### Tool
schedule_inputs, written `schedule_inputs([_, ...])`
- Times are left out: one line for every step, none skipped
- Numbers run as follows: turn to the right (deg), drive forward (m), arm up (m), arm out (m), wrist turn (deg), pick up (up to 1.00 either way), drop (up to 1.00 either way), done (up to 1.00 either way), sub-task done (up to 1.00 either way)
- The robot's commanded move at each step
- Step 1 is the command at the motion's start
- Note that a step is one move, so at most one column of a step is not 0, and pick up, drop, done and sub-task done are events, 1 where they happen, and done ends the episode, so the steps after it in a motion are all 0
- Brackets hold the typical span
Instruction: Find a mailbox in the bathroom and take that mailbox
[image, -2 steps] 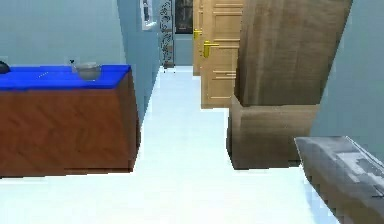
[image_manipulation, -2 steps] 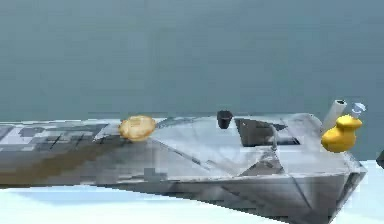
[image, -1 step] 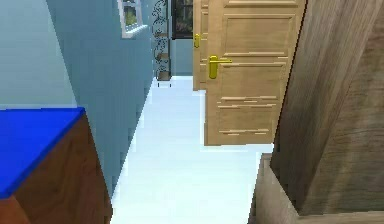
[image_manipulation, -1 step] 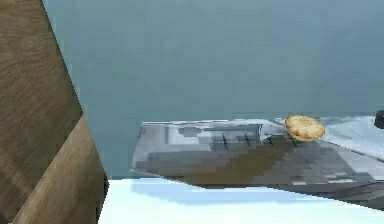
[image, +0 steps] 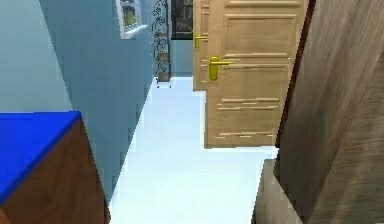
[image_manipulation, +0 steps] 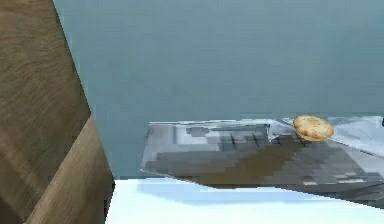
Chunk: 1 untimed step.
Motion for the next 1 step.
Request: schedule_inputs([-3.0, 0.00, 0.00, 0.00, 0.0, 0.00, 0.00, 0.00, 0.00])
